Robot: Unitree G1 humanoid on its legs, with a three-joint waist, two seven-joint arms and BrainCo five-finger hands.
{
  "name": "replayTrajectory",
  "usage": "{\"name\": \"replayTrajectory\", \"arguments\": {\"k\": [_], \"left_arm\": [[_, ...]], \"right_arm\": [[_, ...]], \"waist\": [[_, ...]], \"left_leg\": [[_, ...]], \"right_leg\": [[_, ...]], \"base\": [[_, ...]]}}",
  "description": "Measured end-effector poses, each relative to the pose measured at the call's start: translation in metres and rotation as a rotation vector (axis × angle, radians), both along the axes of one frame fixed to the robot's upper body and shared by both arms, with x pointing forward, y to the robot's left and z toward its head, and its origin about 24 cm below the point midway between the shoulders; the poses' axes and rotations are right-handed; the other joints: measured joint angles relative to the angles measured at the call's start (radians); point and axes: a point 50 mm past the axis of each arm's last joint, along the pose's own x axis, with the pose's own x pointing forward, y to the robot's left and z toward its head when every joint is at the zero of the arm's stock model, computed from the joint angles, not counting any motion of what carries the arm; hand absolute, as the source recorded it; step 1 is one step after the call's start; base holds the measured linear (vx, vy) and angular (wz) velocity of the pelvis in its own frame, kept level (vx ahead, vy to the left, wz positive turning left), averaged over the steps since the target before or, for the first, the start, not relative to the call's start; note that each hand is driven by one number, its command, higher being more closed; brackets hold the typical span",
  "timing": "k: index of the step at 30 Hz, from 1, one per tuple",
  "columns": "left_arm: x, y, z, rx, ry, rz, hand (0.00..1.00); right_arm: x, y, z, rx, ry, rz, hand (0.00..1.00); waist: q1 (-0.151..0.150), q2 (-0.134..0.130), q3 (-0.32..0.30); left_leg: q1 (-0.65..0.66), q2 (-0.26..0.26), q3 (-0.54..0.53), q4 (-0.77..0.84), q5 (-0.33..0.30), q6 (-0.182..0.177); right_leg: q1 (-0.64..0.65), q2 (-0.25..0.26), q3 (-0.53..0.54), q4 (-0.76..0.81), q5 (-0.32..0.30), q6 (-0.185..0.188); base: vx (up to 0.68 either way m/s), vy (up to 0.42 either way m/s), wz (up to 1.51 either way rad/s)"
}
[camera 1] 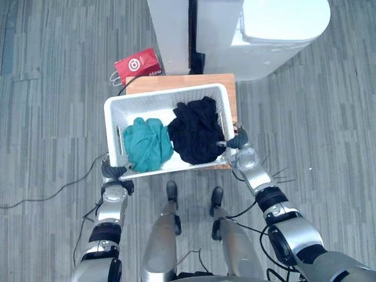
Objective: Pick up the laundry basket with both hands and put the clothes into the washing machine.
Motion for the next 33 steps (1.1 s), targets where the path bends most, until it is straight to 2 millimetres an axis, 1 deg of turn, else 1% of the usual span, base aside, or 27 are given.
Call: {"name": "replayTrajectory", "arguments": {"k": [2, 3, 6, 7, 9, 10, 11, 12, 13, 14, 15, 16, 17, 18, 19, 20, 22, 23, 24, 26, 27, 28, 29, 30, 31, 32, 33], "left_arm": [[0.000, 0.000, 0.001, 0.003, -0.007, 0.002, 1.00], [0.000, -0.002, 0.004, 0.009, -0.019, 0.000, 1.00], [-0.006, -0.005, -0.001, 0.006, -0.008, -0.008, 1.00], [-0.013, -0.010, -0.005, 0.002, -0.002, -0.022, 1.00], [-0.021, -0.016, -0.011, -0.015, 0.010, -0.030, 1.00], [-0.027, -0.022, -0.016, -0.027, 0.021, -0.044, 1.00], [-0.035, -0.028, -0.020, -0.037, 0.022, -0.060, 1.00], [-0.039, -0.030, -0.020, -0.041, 0.022, -0.070, 1.00], [-0.047, -0.032, -0.022, -0.040, 0.025, -0.088, 1.00], [-0.052, -0.034, -0.023, -0.034, 0.028, -0.105, 1.00], [-0.056, -0.035, -0.023, -0.034, 0.028, -0.107, 1.00], [-0.062, -0.039, -0.026, -0.043, 0.035, -0.117, 1.00], [-0.064, -0.046, -0.027, -0.052, 0.039, -0.145, 1.00], [-0.066, -0.049, -0.028, -0.057, 0.043, -0.160, 1.00], [-0.072, -0.054, -0.030, -0.073, 0.048, -0.177, 1.00], [-0.075, -0.057, -0.030, -0.084, 0.047, -0.182, 1.00], [-0.083, -0.070, -0.029, -0.100, 0.042, -0.228, 1.00], [-0.084, -0.071, -0.030, -0.104, 0.043, -0.234, 1.00], [-0.087, -0.073, -0.030, -0.109, 0.046, -0.244, 1.00], [-0.092, -0.076, -0.030, -0.103, 0.049, -0.259, 1.00], [-0.094, -0.075, -0.029, -0.101, 0.048, -0.256, 1.00], [-0.097, -0.075, -0.030, -0.102, 0.051, -0.254, 1.00], [-0.098, -0.074, -0.030, -0.102, 0.052, -0.254, 1.00], [-0.098, -0.073, -0.029, -0.101, 0.049, -0.249, 1.00], [-0.097, -0.069, -0.028, -0.087, 0.046, -0.246, 1.00], [-0.095, -0.066, -0.027, -0.078, 0.047, -0.244, 1.00], [-0.094, -0.065, -0.027, -0.081, 0.052, -0.239, 1.00]], "right_arm": [[-0.002, 0.000, -0.001, 0.023, 0.000, -0.003, 1.00], [-0.006, -0.003, -0.004, 0.037, -0.003, -0.017, 1.00], [-0.020, -0.010, -0.017, 0.079, 0.009, -0.048, 1.00], [-0.032, -0.015, -0.027, 0.111, 0.027, -0.075, 1.00], [-0.046, -0.020, -0.038, 0.147, 0.044, -0.102, 1.00], [-0.058, -0.026, -0.044, 0.157, 0.049, -0.121, 1.00], [-0.069, -0.032, -0.048, 0.170, 0.045, -0.142, 1.00], [-0.073, -0.035, -0.048, 0.175, 0.040, -0.149, 1.00], [-0.082, -0.039, -0.049, 0.185, 0.032, -0.156, 1.00], [-0.091, -0.043, -0.049, 0.193, 0.025, -0.162, 1.00], [-0.096, -0.044, -0.050, 0.198, 0.024, -0.165, 1.00], [-0.108, -0.048, -0.054, 0.210, 0.033, -0.184, 1.00], [-0.122, -0.055, -0.060, 0.229, 0.049, -0.219, 1.00], [-0.128, -0.059, -0.063, 0.236, 0.058, -0.238, 1.00], [-0.140, -0.064, -0.067, 0.243, 0.072, -0.265, 1.00], [-0.146, -0.067, -0.068, 0.245, 0.076, -0.271, 1.00], [-0.168, -0.075, -0.068, 0.251, 0.071, -0.313, 1.00], [-0.172, -0.077, -0.068, 0.251, 0.070, -0.318, 1.00], [-0.179, -0.079, -0.067, 0.250, 0.065, -0.322, 1.00], [-0.185, -0.079, -0.066, 0.253, 0.062, -0.332, 1.00], [-0.186, -0.079, -0.066, 0.253, 0.063, -0.329, 1.00], [-0.185, -0.079, -0.065, 0.254, 0.059, -0.326, 1.00], [-0.185, -0.079, -0.066, 0.254, 0.061, -0.327, 1.00], [-0.183, -0.077, -0.069, 0.261, 0.070, -0.322, 1.00], [-0.179, -0.073, -0.072, 0.269, 0.080, -0.311, 1.00], [-0.173, -0.071, -0.075, 0.276, 0.092, -0.305, 1.00], [-0.171, -0.070, -0.078, 0.279, 0.103, -0.303, 1.00]], "waist": [[0.000, 0.000, 0.000], [0.001, -0.002, 0.001], [-0.003, -0.003, 0.001], [-0.014, -0.003, 0.001], [-0.027, -0.004, 0.000], [-0.029, -0.004, 0.000], [-0.032, -0.006, -0.001], [-0.035, -0.006, -0.001], [-0.058, -0.010, -0.006], [-0.072, -0.017, -0.019], [-0.079, -0.021, -0.030], [-0.082, -0.026, -0.058], [-0.088, -0.027, -0.078], [-0.092, -0.028, -0.088], [-0.109, -0.028, -0.117], [-0.115, -0.027, -0.129], [-0.129, -0.027, -0.160], [-0.133, -0.027, -0.166], [-0.134, -0.027, -0.178], [-0.133, -0.030, -0.190], [-0.132, -0.032, -0.194], [-0.136, -0.025, -0.205], [-0.134, -0.018, -0.209], [-0.133, -0.008, -0.225], [-0.133, -0.018, -0.235], [-0.134, -0.027, -0.240], [-0.134, -0.027, -0.240]], "left_leg": [[0.000, 0.000, 0.001, 0.000, 0.000, 0.000], [0.002, 0.001, 0.001, 0.000, 0.000, 0.000], [0.013, 0.000, 0.006, 0.000, 0.000, 0.000], [0.034, -0.001, 0.007, -0.007, -0.001, 0.000], [0.068, -0.002, 0.011, -0.022, -0.001, -0.001], [0.097, -0.001, 0.021, -0.031, -0.004, -0.003], [0.123, -0.001, 0.032, -0.040, -0.007, -0.005], [0.135, 0.000, 0.036, -0.043, -0.009, -0.006], [0.154, 0.001, 0.040, -0.052, -0.009, -0.007], [0.166, 0.003, 0.049, -0.060, -0.010, -0.008], [0.172, 0.004, 0.058, -0.064, -0.011, -0.009], [0.179, 0.006, 0.067, -0.072, -0.013, -0.012], [0.196, 0.008, 0.071, -0.073, -0.018, -0.017], [0.207, 0.008, 0.073, -0.073, -0.022, -0.018], [0.220, 0.008, 0.075, -0.076, -0.028, -0.018], [0.230, 0.008, 0.077, -0.079, -0.030, -0.019], [0.278, 0.009, 0.115, -0.089, -0.044, -0.021], [0.288, 0.009, 0.125, -0.089, -0.049, -0.020], [0.310, 0.010, 0.159, -0.085, -0.060, -0.021], [0.325, 0.022, 0.227, -0.038, -0.101, -0.027], [0.328, 0.037, 0.290, 0.022, -0.142, -0.028], [0.327, 0.063, 0.372, 0.068, -0.175, -0.027], [0.329, 0.073, 0.408, 0.078, -0.184, -0.025], [0.326, 0.109, 0.485, 0.088, -0.193, -0.021], [0.329, 0.118, 0.542, 0.090, -0.198, -0.023], [0.345, 0.127, 0.616, 0.105, -0.212, -0.039], [0.355, 0.135, 0.649, 0.128, -0.222, -0.052]], "right_leg": [[0.000, 0.000, 0.001, 0.000, 0.000, 0.000], [0.001, 0.001, 0.001, 0.000, 0.000, 0.000], [0.010, 0.000, 0.005, -0.001, -0.001, 0.000], [0.030, 0.000, 0.005, -0.001, -0.007, -0.001], [0.053, 0.001, 0.008, -0.001, -0.013, -0.002], [0.073, 0.002, 0.017, -0.001, -0.020, -0.001], [0.090, 0.004, 0.028, -0.001, -0.026, 0.001], [0.098, 0.004, 0.032, -0.002, -0.027, 0.001], [0.111, 0.004, 0.035, -0.003, -0.030, 0.001], [0.118, 0.006, 0.044, -0.010, -0.030, 0.001], [0.121, 0.008, 0.051, -0.017, -0.030, 0.002], [0.123, 0.012, 0.059, -0.022, -0.030, 0.002], [0.139, 0.020, 0.062, -0.026, -0.030, 0.002], [0.151, 0.020, 0.063, -0.032, -0.030, 0.002], [0.166, 0.021, 0.062, -0.041, -0.031, 0.003], [0.176, 0.021, 0.064, -0.045, -0.031, 0.004], [0.204, 0.026, 0.098, -0.052, -0.032, 0.005], [0.210, 0.026, 0.109, -0.052, -0.032, 0.006], [0.215, 0.031, 0.142, -0.049, -0.032, 0.006], [0.205, 0.041, 0.201, -0.029, -0.032, 0.007], [0.190, 0.052, 0.255, -0.026, -0.027, 0.016], [0.186, 0.050, 0.257, -0.057, -0.043, 0.023], [0.177, 0.038, 0.194, -0.063, -0.061, -0.009], [0.144, -0.007, -0.006, -0.039, -0.070, -0.059], [0.112, -0.049, -0.182, 0.007, -0.074, -0.071], [0.101, -0.092, -0.338, 0.035, -0.080, -0.089], [0.104, -0.099, -0.374, 0.040, -0.068, -0.092]], "base": [[0.00, 0.000, 0.00], [0.00, 0.000, 0.00], [0.02, 0.003, -0.01], [0.06, 0.010, 0.00], [0.06, 0.008, -0.05], [0.05, 0.005, -0.21], [0.05, 0.002, -0.25], [0.05, 0.002, -0.20], [0.06, 0.004, -0.17], [0.06, 0.003, -0.18], [0.07, -0.005, -0.26], [0.10, -0.019, -0.22], [0.11, -0.021, -0.17], [0.12, -0.013, -0.07], [0.10, 0.001, -0.05], [0.12, 0.013, -0.17], [0.09, 0.025, -0.39], [0.06, 0.035, -0.59], [0.04, 0.041, -0.80], [0.01, 0.045, -1.11], [-0.06, 0.037, -1.52], [-0.06, 0.028, -1.64], [-0.07, 0.015, -1.82], [-0.02, -0.001, -1.76], [0.00, -0.037, -2.13], [0.04, -0.067, -1.72], [0.11, -0.165, -1.89]]}}
